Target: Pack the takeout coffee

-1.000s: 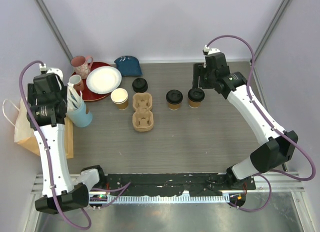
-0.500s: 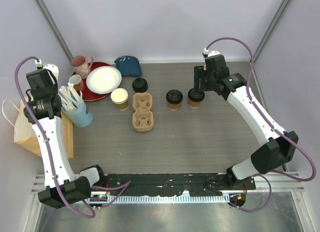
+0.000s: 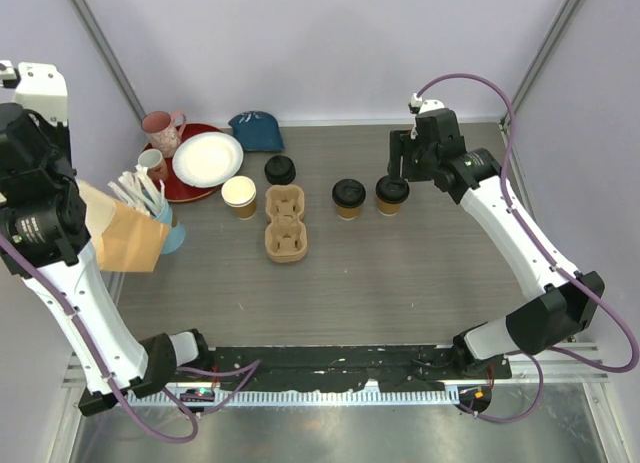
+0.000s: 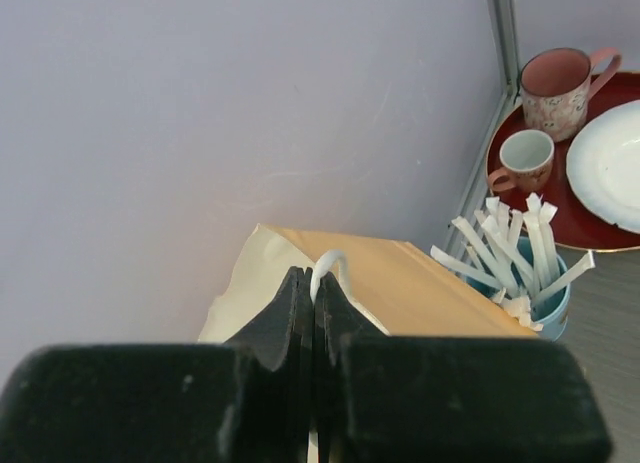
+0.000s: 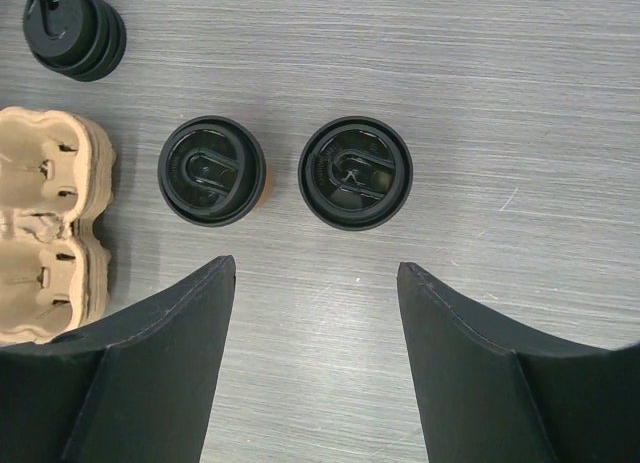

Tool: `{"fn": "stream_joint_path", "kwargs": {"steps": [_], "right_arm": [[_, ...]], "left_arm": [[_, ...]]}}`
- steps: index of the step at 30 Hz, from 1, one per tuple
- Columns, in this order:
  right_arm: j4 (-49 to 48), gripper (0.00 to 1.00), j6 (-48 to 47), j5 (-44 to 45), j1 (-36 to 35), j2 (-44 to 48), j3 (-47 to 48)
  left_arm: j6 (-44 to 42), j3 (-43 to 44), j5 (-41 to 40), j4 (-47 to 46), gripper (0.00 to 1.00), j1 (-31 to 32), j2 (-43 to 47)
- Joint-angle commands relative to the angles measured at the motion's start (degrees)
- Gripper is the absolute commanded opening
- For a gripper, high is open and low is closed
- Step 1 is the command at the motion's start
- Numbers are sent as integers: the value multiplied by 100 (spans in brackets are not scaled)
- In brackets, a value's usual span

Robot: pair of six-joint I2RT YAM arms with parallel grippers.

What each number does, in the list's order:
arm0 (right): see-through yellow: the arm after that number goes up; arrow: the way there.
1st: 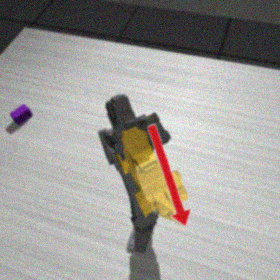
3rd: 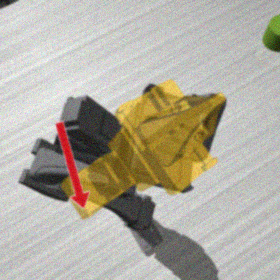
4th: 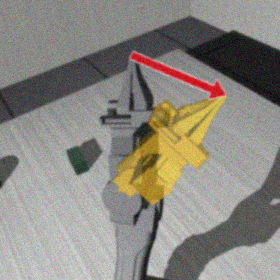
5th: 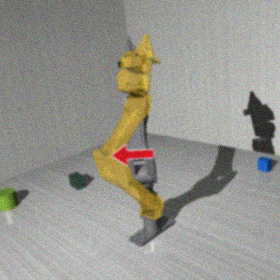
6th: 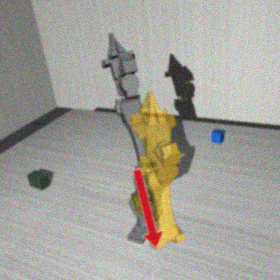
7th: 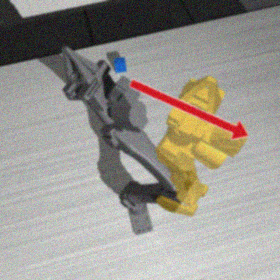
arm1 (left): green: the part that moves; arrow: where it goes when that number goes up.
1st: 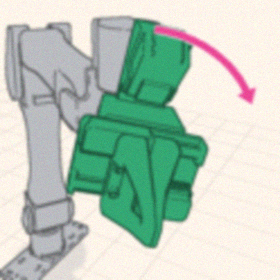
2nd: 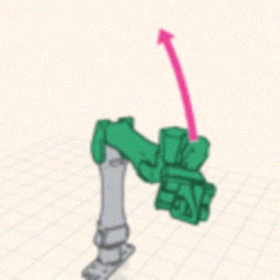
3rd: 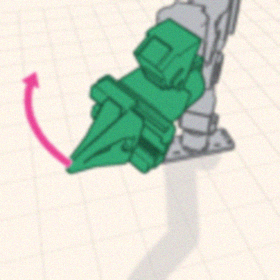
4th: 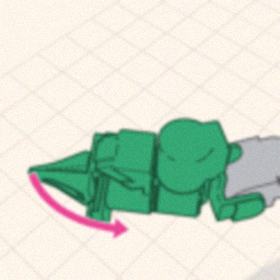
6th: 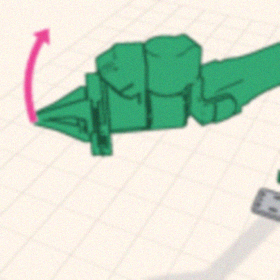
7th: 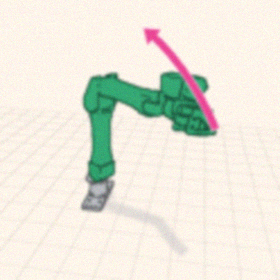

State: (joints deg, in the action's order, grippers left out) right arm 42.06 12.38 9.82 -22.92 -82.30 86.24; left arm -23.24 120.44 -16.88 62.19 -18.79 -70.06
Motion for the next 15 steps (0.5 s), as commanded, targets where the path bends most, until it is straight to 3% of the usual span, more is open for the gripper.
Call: {"fn": "stream_joint_path", "kwargs": {"steps": [1,5,6,9,13,15], "right_arm": [[-181,71,54,-358,-20,294,130],[-207,73,115,-771,-2,241,323],[-233,73,124,-911,33,232,341],[-295,73,256,-1420,164,162,446],[-322,73,353,-1510,296,118,587],[-330,73,379,-1545,349,135,631]], "left_arm": [[-23,1205,746,398,0,-29,-481],[320,2017,2422,645,0,-20,-815],[408,2053,3471,610,0,-29,-833],[1083,1992,5083,250,0,32,-904],[2287,2098,6606,-757,0,191,-1027],[3839,1966,7546,-1461,0,235,-1115]]}}
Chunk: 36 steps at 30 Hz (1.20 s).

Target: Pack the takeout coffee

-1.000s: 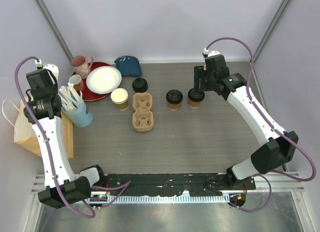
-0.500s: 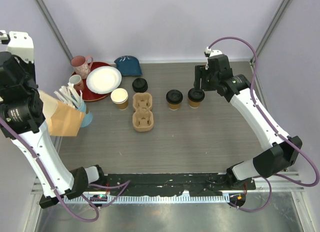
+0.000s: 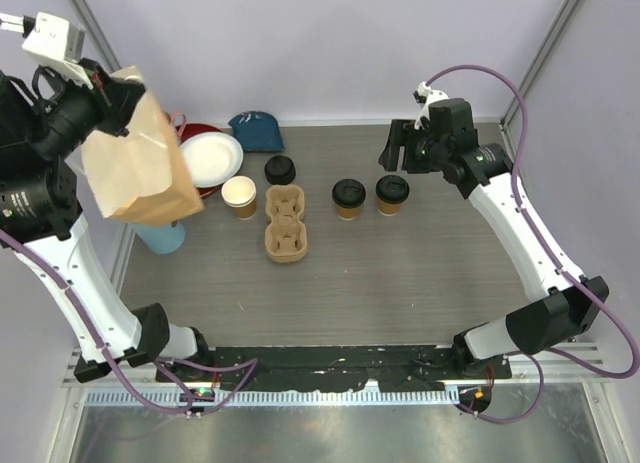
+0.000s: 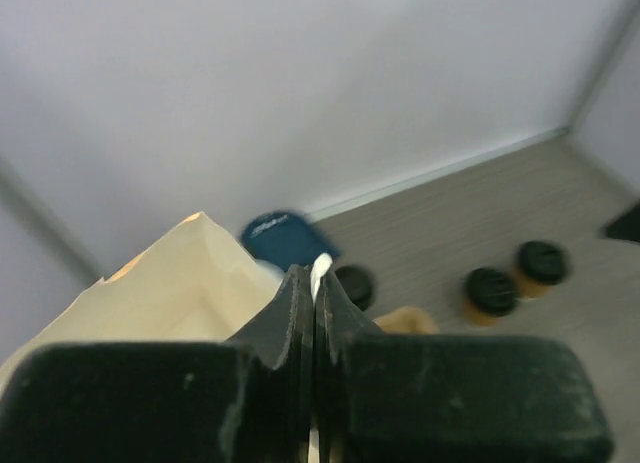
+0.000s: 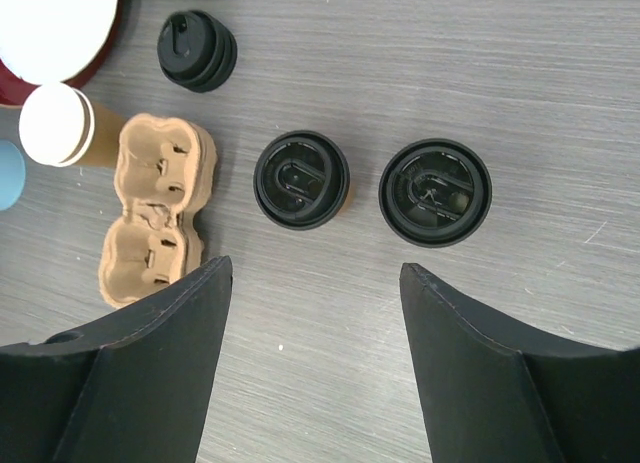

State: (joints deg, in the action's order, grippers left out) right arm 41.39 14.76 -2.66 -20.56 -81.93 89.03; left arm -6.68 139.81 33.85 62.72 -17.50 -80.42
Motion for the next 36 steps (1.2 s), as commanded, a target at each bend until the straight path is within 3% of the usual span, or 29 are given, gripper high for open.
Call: {"fn": "stream_joint_path", "kwargs": {"steps": [1,2,4,11,13,14,15,17,21,25,31,36], "right_arm": [[-254,73,149,-297,131,116,378],[-263,73,167,-297,140,133,387],[-263,73,185,-288,201,204,378],[-184,73,229,-113,368,415,360],[-166,74,246,-51,420,450,360],[-122,73,246,-7,430,459,360],[-113,73,229,71,456,476,360],[-26,73,229,186,500,502,352],[150,74,176,634,640,660,325],[370,74,62,1300,728,906,194],[449,75,-316,1101,799,1276,9],[493,77,-623,671,799,1425,-254]], "left_arm": [[2762,-189,3191,-2361,0,332,-114],[3543,-234,3329,-2613,0,561,-210],[3621,-138,3374,-2668,0,1314,-281],[3937,-374,3016,-2660,0,2924,-562],[3527,-507,2734,-2128,0,3233,-772],[3237,-481,2280,-1819,0,3696,-843],[2503,-437,2006,-1511,0,3944,-939],[1918,-385,1374,-720,0,4507,-1028],[986,-130,793,-15,0,5762,-1177],[186,11,423,714,0,6537,-1353],[-834,-67,202,1523,0,7057,-1722],[-1546,-1182,-395,1236,0,7558,-1574]]}}
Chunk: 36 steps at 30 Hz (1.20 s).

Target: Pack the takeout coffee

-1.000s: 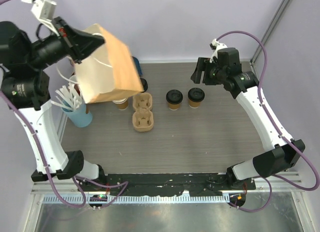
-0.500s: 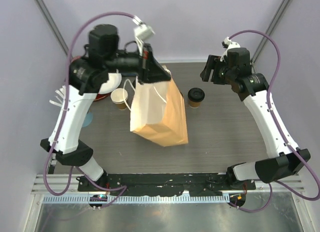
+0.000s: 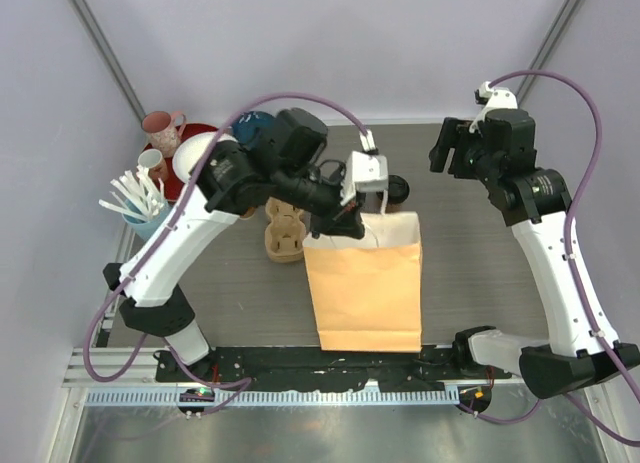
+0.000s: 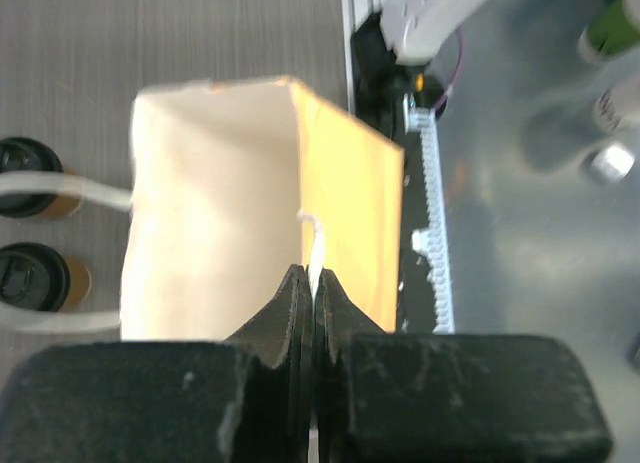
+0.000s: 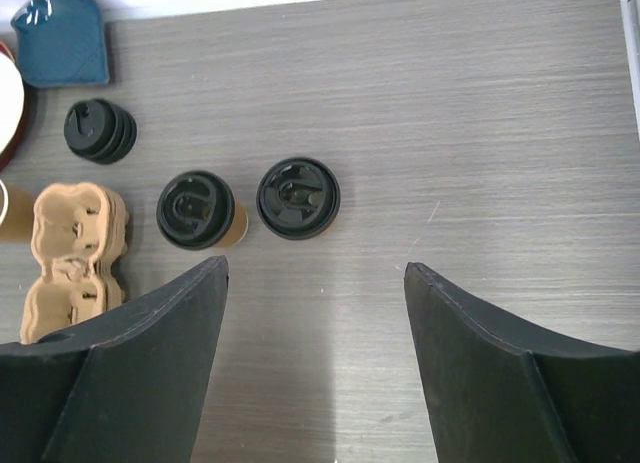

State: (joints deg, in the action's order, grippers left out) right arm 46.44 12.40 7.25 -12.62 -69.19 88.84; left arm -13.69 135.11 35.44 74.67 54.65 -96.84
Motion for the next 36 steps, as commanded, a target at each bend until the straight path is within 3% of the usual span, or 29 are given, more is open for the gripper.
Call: {"fn": "stream_joint_path", "kwargs": {"steps": [1,7,16,18,21,24,30,36], "right_arm": [[-20,77,-484,-468,5,203,-288],[-257,77,-651,-1383,5,459,-622],[-13,78,-1117,-2489,-3,661,-534],[67,78,-1179,-2657,5,652,-499],[111,78,-1188,-2799,-3,626,-551],[94,78,-1188,-2816,-3,582,-561],[103,77,-1179,-2895,5,494,-543],[120,77,-1188,-2913,5,441,-534]], "left_arm": [[-898,-897,-678,-22,0,423,86],[-1083,-1469,-1039,-23,0,880,-72],[-1074,-1400,-477,433,0,1100,-81],[-1092,-1382,-311,583,9,1100,-72],[-1127,-1338,-125,706,45,1100,-46],[-1118,-1268,-160,724,59,1100,-2],[-1188,-671,-99,1058,77,1091,33],[-1276,-99,165,1348,86,1091,156]]}}
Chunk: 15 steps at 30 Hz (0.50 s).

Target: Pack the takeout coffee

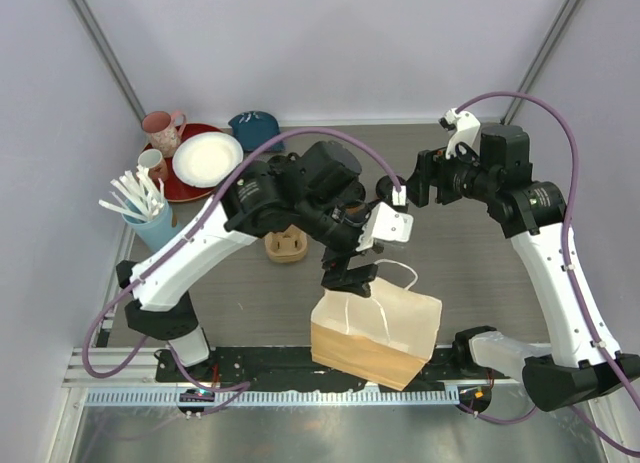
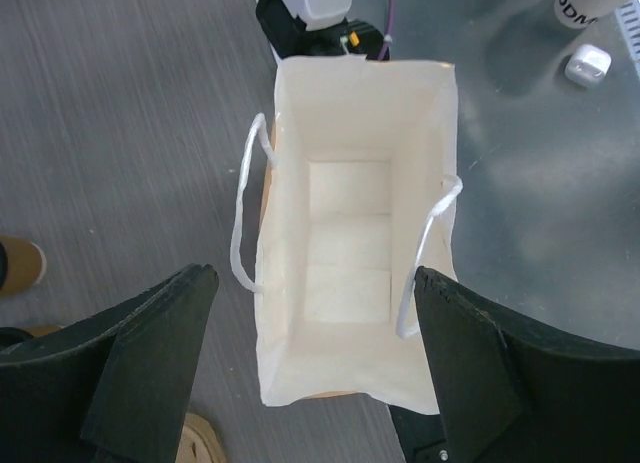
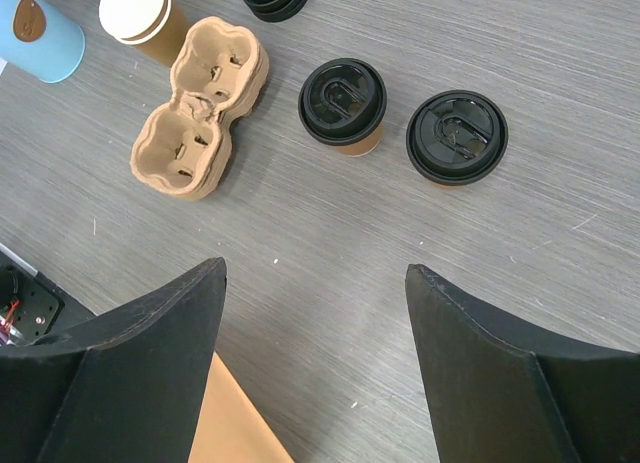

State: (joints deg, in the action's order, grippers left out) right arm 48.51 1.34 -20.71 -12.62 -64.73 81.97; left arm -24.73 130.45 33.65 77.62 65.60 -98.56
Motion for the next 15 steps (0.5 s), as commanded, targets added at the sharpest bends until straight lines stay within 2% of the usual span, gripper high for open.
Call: {"fn": "stream_joint_path", "kwargs": {"steps": [1,5,6,9,15], "right_arm": [[-87,77,-73,-118,-3,-13,161],[-87,77,-64,-126,5,-13,187],[-79,77,-55,-126,-3,-13,187],[-87,77,-55,-126,5,-13,170],[-70,77,-55,-126,-3,-40,143]], "left_arm": [[-190,393,335,1096,87,-4,355],[301,367,-418,685,87,-187,452],[433,201,-725,553,86,-449,487],[444,-464,-1403,210,84,-680,540],[30,-1477,-1510,-142,89,-724,505]]}}
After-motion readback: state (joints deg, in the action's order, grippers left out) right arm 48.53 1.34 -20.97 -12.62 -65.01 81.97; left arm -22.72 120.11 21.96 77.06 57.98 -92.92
